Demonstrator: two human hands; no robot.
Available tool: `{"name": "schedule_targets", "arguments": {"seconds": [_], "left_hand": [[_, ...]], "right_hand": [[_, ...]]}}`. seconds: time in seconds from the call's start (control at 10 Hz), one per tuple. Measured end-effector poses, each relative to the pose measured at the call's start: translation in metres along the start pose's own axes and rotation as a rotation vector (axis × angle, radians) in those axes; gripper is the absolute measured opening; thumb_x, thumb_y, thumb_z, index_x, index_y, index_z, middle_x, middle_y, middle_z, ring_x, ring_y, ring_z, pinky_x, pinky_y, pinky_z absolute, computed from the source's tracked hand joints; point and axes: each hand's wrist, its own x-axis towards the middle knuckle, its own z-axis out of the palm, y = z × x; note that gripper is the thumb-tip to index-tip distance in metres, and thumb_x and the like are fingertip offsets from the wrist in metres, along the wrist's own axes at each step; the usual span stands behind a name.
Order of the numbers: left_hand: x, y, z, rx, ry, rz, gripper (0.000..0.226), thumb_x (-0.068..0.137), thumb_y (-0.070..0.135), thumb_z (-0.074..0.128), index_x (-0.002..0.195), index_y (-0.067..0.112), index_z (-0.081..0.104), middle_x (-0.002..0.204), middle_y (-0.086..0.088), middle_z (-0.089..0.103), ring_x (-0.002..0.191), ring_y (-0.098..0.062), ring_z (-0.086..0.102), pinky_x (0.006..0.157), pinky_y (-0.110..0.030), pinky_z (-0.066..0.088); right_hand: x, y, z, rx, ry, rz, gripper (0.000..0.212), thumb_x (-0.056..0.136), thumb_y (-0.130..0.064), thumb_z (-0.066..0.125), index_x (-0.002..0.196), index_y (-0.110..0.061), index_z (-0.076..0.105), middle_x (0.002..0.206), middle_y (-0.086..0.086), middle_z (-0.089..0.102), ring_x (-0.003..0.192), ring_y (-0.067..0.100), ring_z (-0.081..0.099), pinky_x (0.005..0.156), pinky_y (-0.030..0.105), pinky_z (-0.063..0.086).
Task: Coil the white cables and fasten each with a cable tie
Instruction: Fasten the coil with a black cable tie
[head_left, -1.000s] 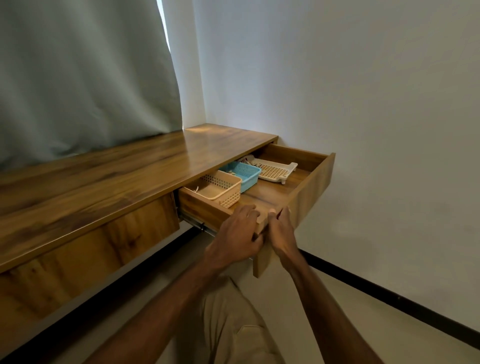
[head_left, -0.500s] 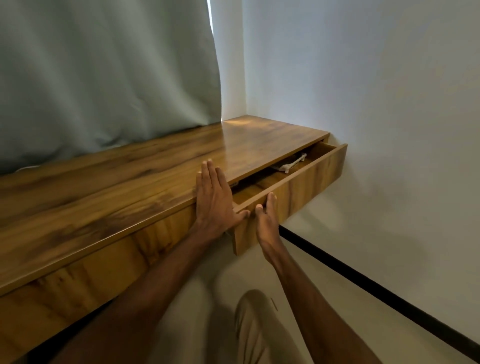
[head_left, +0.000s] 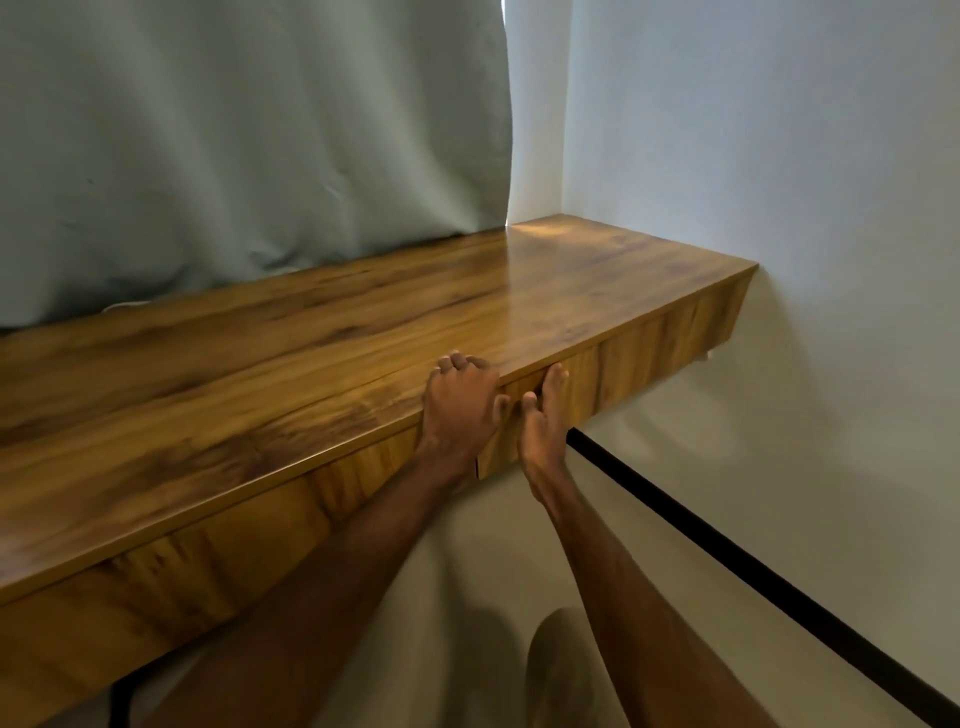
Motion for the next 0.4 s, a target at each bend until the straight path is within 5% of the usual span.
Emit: {"name": "schedule_targets", "arguments": {"seconds": [0.1, 0.2, 0.3, 0.4], "left_hand": [[-0.002, -0.002, 0.000, -0.019, 0.012, 0.001, 0.066, 0.097, 0.054, 0.058, 0.138, 0.001, 0.056, 0.134, -0.021, 0.062, 0.122, -0.033, 0.059, 0.092, -0.040, 0.052], [-0.006, -0.006, -0.010, -0.059, -0.002, 0.025, 0.064, 0.097, 0.055, 0.059, 0.135, 0.004, 0.056, 0.130, -0.018, 0.064, 0.119, -0.030, 0.060, 0.089, -0.038, 0.052], [-0.009, -0.018, -0.024, -0.146, -0.026, 0.065, 0.055, 0.097, 0.060, 0.054, 0.122, 0.012, 0.059, 0.117, -0.010, 0.066, 0.107, -0.028, 0.063, 0.083, -0.040, 0.050], [-0.014, -0.044, -0.037, -0.289, -0.049, 0.044, 0.043, 0.101, 0.054, 0.045, 0.110, 0.014, 0.060, 0.110, -0.011, 0.067, 0.101, -0.034, 0.064, 0.081, -0.042, 0.047]], "right_hand": [[0.000, 0.003, -0.001, -0.063, -0.003, -0.032, 0.061, 0.109, -0.012, 0.037, 0.163, -0.013, 0.007, 0.171, 0.003, -0.003, 0.158, 0.016, -0.004, 0.125, 0.026, 0.002], [-0.006, -0.016, -0.013, -0.157, -0.005, -0.001, 0.063, 0.100, 0.000, 0.045, 0.160, -0.006, 0.025, 0.168, 0.011, 0.024, 0.155, 0.024, 0.022, 0.125, 0.035, 0.023], [-0.020, -0.043, -0.025, -0.238, 0.088, -0.073, 0.045, 0.089, 0.002, 0.055, 0.133, -0.003, 0.065, 0.129, 0.012, 0.068, 0.120, 0.026, 0.063, 0.096, 0.023, 0.044], [-0.036, -0.079, -0.021, -0.257, 0.066, -0.212, 0.021, 0.087, -0.005, 0.062, 0.100, -0.011, 0.077, 0.093, 0.001, 0.074, 0.086, 0.015, 0.066, 0.069, 0.018, 0.042]]}}
